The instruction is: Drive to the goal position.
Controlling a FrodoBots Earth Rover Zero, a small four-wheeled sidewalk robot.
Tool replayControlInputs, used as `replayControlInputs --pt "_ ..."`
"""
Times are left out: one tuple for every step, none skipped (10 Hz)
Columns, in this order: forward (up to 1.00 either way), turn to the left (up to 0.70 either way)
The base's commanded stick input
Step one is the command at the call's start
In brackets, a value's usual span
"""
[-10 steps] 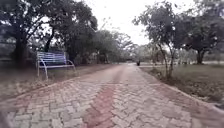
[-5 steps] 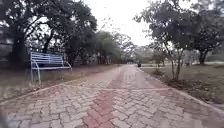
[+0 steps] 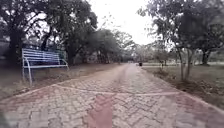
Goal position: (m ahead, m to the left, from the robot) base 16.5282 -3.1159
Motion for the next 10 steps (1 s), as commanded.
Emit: replayControlInputs --pt "0.70 -0.10" --pt "0.70 -0.18" --pt "0.70 -0.07" --pt "0.70 0.00" --pt "0.70 0.00" --pt "0.70 0.00" --pt "0.70 0.00" --pt "0.70 0.00" --pt "0.70 0.00" --pt "0.70 0.00"
